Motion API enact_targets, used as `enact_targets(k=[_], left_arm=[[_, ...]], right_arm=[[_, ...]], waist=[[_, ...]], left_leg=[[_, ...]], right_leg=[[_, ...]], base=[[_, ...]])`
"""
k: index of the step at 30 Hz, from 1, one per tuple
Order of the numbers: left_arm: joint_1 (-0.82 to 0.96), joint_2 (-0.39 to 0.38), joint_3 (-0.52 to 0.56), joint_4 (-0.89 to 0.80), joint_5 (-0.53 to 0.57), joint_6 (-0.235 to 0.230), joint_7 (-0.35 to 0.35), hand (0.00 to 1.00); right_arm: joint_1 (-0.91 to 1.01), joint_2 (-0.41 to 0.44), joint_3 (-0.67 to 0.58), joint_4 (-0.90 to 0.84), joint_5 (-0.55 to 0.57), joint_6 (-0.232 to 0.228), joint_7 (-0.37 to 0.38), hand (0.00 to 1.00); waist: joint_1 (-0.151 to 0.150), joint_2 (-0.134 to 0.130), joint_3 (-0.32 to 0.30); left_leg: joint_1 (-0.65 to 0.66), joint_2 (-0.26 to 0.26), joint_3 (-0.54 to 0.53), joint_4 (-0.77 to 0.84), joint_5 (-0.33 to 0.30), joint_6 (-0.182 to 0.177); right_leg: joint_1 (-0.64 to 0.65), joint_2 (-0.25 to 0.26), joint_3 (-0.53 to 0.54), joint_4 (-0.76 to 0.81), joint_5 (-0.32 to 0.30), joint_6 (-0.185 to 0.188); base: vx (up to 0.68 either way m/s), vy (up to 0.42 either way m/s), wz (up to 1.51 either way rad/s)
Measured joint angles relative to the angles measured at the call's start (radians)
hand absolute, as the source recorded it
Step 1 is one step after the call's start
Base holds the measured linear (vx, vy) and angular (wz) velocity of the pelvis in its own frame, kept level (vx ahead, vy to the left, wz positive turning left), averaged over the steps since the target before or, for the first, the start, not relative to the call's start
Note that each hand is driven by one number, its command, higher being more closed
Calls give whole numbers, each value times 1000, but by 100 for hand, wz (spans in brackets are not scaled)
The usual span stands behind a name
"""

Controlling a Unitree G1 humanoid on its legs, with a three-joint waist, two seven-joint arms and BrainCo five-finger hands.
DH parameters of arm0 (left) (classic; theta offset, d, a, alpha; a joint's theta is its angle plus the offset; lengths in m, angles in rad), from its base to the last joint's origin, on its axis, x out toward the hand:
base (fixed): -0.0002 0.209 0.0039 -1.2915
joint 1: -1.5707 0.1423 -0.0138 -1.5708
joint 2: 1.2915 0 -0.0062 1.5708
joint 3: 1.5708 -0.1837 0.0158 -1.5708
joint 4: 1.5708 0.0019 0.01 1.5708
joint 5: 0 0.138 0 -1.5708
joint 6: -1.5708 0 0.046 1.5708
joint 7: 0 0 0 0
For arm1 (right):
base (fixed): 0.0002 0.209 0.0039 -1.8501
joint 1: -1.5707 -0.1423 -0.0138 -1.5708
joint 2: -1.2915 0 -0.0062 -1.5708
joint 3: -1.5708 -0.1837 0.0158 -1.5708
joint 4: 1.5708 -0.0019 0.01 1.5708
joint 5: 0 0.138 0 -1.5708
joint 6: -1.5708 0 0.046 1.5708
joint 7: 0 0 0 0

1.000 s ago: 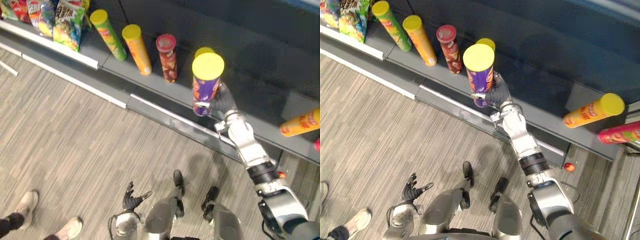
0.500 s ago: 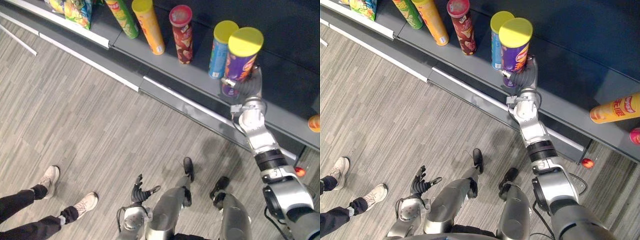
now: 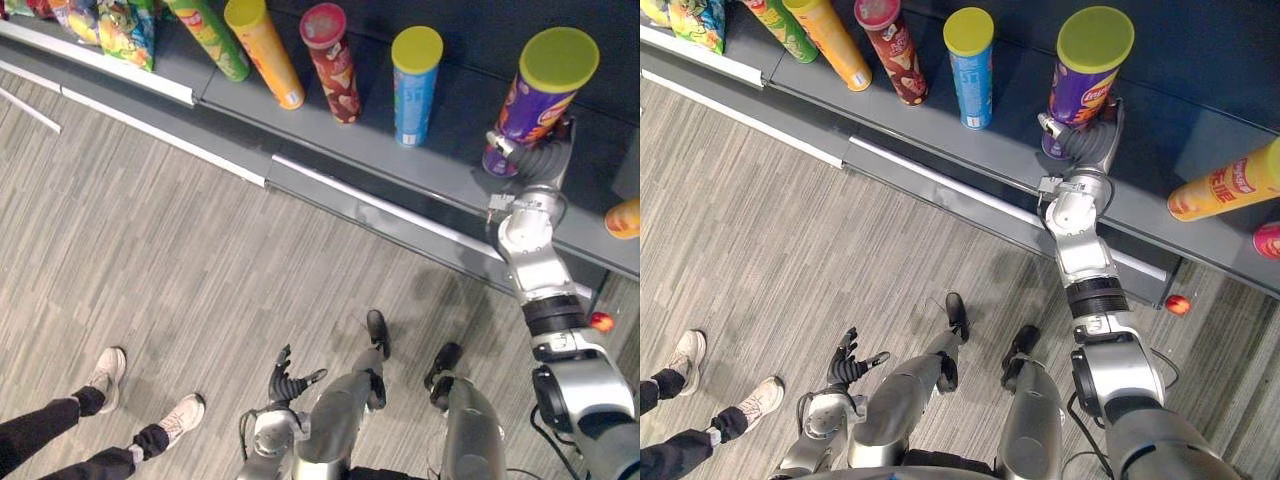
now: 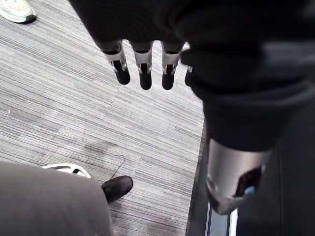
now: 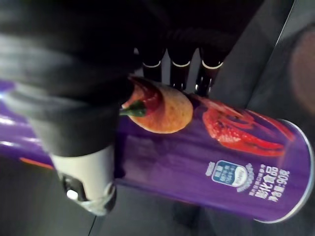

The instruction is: Put the gum and the chips on the shelf.

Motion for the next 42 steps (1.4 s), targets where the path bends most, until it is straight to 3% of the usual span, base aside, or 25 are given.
enact_targets(k=[6,12,23,31,42], left_arm=[[-31,-2,-19,23,0,0,1,0],[-32,-2,-36,25,0,4,7,0],[-40,-5,-69,30,-3,9,25,0],[-41,-11,-89,32,-3,8,24,0],[-44,-17,-112,48,-3,3,24,0]], right_arm=[[-5,-32,-11,-1,0,1,-7,100],[-26,-39,-13,0,0,1,-9,100],[-73,-66,-13,81,-6,0,-37,100],[-75,-70,-10,97,-12,0,-69,100],[-74,-69,0,115,-49,-2,-72,100]], waist=[[-2,36,7],[-1,37,6],[29,48,-1],[37,87,-28],[54,89,-30]], left_leg=[[-17,1,6,0,2,-3],[-37,1,8,0,8,-10],[-71,-4,-58,0,31,-41],[-85,-6,-79,0,31,-41],[-90,-6,-80,0,32,-40]], right_leg=[[-28,1,15,8,0,0],[-57,1,27,16,0,0],[-108,-9,29,44,-9,-13],[-118,-13,19,51,-12,-17],[-126,-16,17,61,-16,-23]], base=[[17,-38,-6],[35,-33,-5],[27,-46,1],[19,-24,3],[2,-3,0]])
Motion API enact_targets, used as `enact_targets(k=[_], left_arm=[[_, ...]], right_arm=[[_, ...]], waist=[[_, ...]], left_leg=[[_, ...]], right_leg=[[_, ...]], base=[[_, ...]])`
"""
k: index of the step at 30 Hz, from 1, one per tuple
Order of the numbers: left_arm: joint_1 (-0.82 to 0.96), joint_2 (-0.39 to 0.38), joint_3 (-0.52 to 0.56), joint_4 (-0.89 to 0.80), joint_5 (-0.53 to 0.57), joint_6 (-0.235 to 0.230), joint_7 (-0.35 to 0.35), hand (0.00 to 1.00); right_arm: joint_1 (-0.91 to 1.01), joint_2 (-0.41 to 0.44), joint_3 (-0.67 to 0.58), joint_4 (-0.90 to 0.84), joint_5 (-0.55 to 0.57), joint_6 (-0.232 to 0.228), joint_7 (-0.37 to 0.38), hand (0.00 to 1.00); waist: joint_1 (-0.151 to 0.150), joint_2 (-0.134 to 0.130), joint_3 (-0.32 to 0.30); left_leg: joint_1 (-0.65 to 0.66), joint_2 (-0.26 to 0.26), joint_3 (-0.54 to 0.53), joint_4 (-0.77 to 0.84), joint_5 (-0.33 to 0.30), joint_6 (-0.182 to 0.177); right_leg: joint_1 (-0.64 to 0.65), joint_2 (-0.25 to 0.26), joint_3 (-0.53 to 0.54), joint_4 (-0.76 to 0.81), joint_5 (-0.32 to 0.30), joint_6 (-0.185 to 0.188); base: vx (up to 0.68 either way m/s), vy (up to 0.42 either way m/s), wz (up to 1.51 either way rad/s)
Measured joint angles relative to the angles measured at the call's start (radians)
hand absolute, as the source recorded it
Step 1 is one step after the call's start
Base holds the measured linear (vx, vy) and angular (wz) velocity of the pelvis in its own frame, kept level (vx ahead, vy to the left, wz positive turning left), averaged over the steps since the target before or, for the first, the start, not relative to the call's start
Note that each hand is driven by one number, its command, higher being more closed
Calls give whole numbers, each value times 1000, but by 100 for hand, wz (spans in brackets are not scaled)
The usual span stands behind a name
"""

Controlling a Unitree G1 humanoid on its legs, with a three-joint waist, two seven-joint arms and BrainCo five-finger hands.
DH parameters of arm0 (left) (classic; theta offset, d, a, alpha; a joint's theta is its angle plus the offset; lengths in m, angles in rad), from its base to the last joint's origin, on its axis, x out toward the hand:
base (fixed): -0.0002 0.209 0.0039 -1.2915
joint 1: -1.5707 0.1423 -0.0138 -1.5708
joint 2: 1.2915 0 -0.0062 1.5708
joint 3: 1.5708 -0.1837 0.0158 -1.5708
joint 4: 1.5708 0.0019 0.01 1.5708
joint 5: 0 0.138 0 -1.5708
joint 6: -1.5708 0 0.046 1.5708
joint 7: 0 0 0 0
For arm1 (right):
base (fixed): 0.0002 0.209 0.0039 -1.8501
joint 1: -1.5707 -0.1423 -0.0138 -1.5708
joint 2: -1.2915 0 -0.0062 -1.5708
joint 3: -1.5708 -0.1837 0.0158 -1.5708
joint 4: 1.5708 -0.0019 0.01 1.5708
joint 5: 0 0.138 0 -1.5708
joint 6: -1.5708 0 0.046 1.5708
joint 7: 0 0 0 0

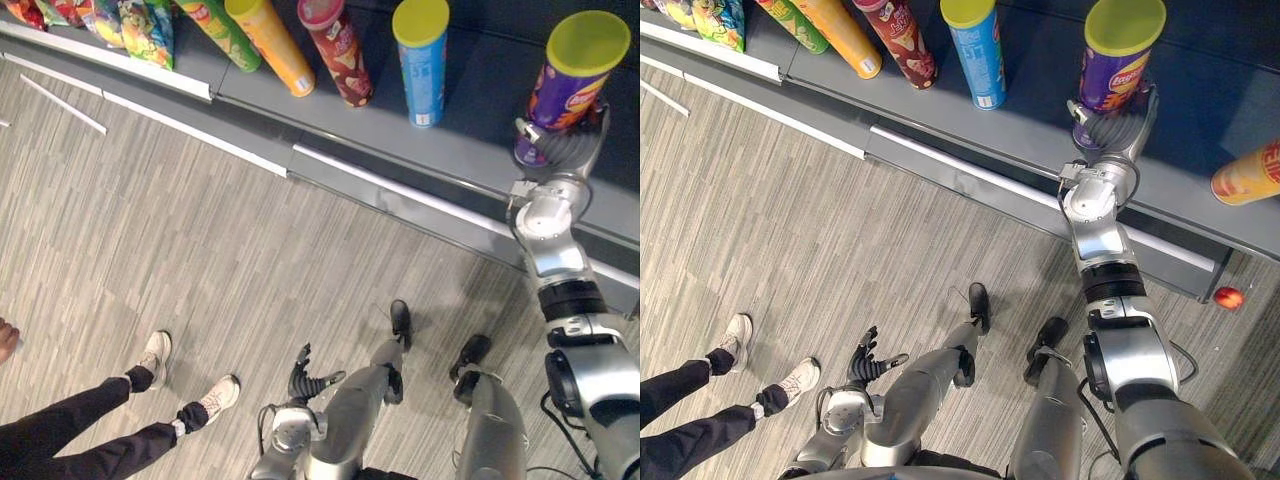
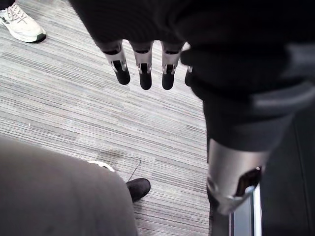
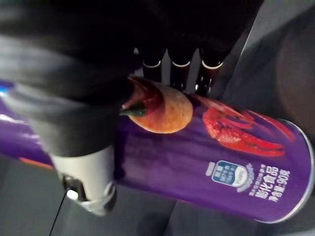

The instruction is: Put the gum and the chips on the shelf.

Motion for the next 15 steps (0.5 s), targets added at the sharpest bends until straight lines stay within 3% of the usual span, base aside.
enact_targets(k=[15], left_arm=[[-24,-3,-41,20,0,-4,2,0]], right_arm=[[8,0,0,43,0,-3,-26,100]], waist=[[11,10,-7]], left_leg=[[-1,1,-2,0,-1,-2]], right_leg=[[-1,0,-3,2,-5,-2]], base=[[0,0,0]])
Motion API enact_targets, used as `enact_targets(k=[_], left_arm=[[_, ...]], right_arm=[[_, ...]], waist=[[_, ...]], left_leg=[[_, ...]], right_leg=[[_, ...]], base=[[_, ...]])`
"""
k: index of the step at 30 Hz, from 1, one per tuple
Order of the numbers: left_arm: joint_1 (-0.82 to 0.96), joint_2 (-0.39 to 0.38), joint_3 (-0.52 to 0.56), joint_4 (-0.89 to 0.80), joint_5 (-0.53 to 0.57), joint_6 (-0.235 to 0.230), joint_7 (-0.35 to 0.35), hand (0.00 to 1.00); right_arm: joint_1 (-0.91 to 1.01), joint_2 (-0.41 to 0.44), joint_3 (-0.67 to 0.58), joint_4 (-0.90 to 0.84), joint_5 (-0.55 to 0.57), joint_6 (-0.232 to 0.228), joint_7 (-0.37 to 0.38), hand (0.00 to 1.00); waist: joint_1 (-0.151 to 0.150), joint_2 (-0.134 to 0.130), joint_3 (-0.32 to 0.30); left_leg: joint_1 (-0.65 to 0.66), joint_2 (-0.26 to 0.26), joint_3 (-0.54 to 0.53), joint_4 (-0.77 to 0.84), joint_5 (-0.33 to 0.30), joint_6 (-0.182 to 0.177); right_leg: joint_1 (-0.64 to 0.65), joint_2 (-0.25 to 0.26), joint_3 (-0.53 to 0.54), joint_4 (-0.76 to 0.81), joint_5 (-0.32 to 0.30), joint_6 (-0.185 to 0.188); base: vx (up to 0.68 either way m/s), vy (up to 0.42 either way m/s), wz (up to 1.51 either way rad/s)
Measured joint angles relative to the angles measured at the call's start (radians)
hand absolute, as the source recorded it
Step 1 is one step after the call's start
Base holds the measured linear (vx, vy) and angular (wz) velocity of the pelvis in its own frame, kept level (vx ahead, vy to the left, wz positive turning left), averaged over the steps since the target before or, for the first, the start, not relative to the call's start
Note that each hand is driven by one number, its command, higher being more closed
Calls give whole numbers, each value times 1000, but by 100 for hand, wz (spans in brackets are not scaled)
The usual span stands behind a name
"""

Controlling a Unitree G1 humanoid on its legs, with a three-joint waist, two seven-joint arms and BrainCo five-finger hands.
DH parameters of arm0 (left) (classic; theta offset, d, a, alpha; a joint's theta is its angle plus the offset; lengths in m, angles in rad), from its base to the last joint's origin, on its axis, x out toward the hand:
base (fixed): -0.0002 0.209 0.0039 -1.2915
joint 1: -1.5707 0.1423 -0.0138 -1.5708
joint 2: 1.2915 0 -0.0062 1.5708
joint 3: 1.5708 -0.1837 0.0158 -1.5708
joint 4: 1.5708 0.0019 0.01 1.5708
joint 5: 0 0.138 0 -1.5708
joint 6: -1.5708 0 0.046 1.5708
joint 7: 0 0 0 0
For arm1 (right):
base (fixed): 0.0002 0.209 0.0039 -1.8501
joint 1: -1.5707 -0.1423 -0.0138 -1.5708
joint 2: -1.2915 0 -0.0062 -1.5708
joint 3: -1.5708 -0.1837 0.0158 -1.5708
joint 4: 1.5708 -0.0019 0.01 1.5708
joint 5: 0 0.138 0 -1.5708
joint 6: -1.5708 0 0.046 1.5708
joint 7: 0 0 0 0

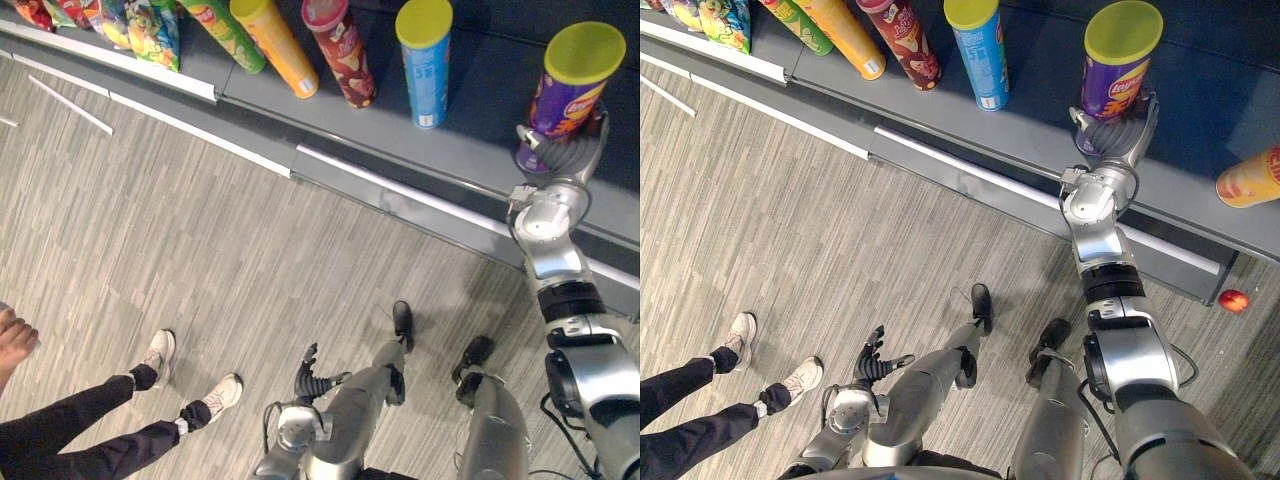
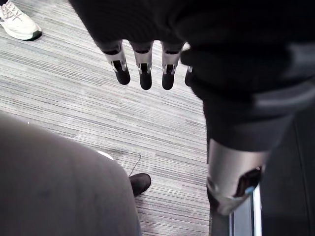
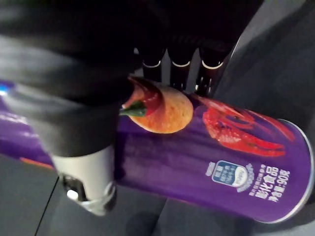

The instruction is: Put the gum and the chips on the shelf.

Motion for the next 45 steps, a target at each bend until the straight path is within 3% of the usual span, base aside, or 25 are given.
enact_targets(k=[19,20,45], left_arm=[[-1,-1,-3,8,0,-12,1,0],[-1,-1,-3,10,0,-12,1,0],[-1,-1,-2,15,0,-12,1,0]], right_arm=[[0,0,-3,23,0,0,-15,100],[0,0,-3,31,0,0,-15,0],[-2,0,-4,29,0,-17,-21,0]], waist=[[12,4,-3],[13,4,-3],[10,4,-3]], left_leg=[[-9,1,2,0,1,1],[-9,1,2,0,1,1],[5,8,6,0,1,1]], right_leg=[[-18,-3,1,15,-10,-2],[-18,-3,2,15,-10,-2],[-9,7,12,13,-10,-2]], base=[[0,0,0],[0,0,0],[0,0,-1]])
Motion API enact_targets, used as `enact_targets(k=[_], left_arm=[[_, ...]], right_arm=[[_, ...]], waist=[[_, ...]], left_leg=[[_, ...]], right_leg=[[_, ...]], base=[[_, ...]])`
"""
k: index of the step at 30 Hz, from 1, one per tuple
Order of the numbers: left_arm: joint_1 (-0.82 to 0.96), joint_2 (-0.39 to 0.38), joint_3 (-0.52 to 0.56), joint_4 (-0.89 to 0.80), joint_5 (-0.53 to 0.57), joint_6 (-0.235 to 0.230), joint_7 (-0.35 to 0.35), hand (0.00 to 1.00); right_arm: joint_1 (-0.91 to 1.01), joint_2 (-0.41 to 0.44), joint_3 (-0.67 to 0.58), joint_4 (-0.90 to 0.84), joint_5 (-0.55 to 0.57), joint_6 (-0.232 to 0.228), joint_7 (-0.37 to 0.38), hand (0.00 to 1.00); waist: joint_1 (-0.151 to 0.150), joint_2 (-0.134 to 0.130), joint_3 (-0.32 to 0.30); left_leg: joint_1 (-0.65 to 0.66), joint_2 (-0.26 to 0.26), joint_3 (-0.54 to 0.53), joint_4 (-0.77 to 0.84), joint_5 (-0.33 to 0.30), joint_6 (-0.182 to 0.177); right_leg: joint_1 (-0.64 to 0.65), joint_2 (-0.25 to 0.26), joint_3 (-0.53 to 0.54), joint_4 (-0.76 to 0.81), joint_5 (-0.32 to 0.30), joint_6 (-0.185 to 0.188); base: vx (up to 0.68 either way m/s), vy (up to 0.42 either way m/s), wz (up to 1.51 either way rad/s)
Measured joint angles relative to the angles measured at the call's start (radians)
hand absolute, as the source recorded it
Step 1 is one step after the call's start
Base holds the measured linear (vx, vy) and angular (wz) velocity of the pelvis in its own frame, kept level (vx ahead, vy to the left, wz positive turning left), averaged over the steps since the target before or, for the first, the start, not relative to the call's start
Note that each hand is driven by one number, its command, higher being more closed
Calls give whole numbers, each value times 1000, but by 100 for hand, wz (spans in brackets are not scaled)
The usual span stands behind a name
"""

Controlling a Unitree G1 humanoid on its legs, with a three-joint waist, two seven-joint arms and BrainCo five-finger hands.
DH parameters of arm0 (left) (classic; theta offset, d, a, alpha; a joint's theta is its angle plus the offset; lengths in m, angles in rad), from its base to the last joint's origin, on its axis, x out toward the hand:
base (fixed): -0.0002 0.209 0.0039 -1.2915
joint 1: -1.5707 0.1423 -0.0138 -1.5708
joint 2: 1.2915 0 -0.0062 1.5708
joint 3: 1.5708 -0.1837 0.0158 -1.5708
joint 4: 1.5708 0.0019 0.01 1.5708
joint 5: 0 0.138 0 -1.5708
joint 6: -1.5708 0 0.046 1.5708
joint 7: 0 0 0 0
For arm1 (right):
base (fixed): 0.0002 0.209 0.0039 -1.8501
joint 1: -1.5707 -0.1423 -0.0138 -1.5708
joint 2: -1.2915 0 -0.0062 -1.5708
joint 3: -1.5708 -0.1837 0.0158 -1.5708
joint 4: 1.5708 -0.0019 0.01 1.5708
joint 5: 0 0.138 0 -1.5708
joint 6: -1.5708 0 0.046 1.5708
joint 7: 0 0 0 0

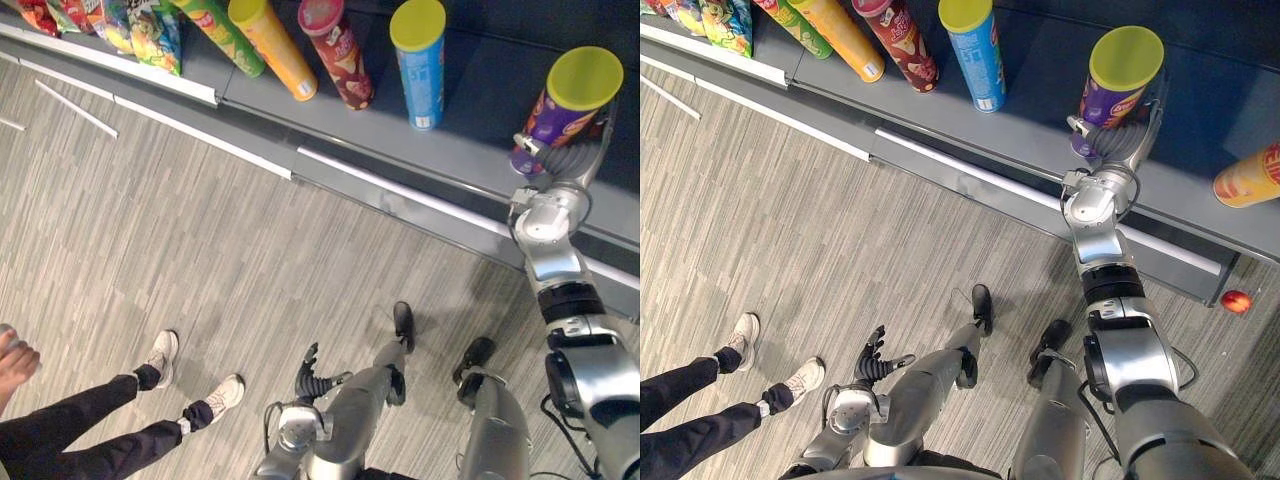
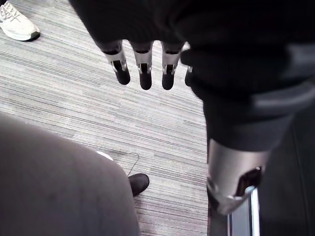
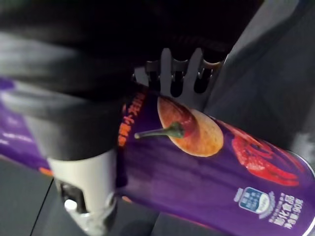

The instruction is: Put the gum and the chips on the shelf.

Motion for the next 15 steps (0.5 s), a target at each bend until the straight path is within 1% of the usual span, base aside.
enact_targets(k=[5,10,15], left_arm=[[0,0,1,1,0,1,0,0],[0,0,4,13,0,2,-3,0],[1,0,10,17,1,3,-8,0]], right_arm=[[20,1,-1,-5,0,0,0,0],[38,8,-4,-8,0,0,0,0],[69,31,-39,-43,1,0,-1,0]], waist=[[-2,0,0],[-24,0,0],[-29,0,0]], left_leg=[[22,0,4,0,-1,-1],[31,1,13,0,-1,-1],[40,13,30,0,-3,-3]], right_leg=[[18,1,6,-1,0,0],[22,3,15,-1,1,1],[26,18,29,-13,10,-3]], base=[[9,-18,-3],[1,-13,-4],[6,-37,-13]])
